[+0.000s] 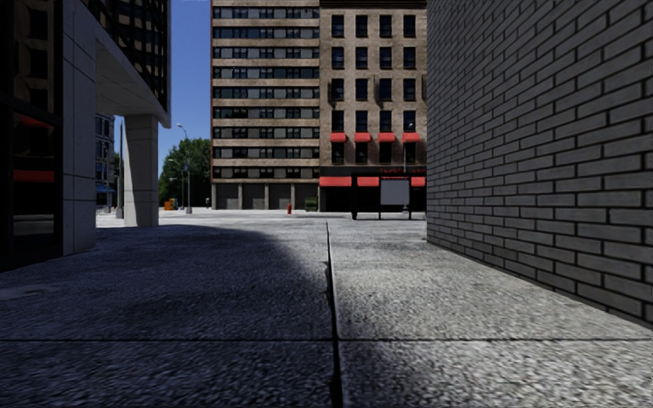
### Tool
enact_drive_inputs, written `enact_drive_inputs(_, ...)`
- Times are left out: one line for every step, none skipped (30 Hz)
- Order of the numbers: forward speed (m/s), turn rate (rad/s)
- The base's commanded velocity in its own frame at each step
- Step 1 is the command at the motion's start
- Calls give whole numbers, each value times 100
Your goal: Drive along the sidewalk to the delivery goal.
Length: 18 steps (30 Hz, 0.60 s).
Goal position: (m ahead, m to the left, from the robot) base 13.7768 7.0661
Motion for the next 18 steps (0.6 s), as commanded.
enact_drive_inputs(197, 82)
enact_drive_inputs(197, 83)
enact_drive_inputs(197, 83)
enact_drive_inputs(197, 83)
enact_drive_inputs(197, 74)
enact_drive_inputs(197, 45)
enact_drive_inputs(197, 21)
enact_drive_inputs(197, 13)
enact_drive_inputs(197, 7)
enact_drive_inputs(197, 3)
enact_drive_inputs(197, 3)
enact_drive_inputs(197, 2)
enact_drive_inputs(197, 2)
enact_drive_inputs(197, 2)
enact_drive_inputs(197, 1)
enact_drive_inputs(197, 0)
enact_drive_inputs(197, 0)
enact_drive_inputs(197, 0)
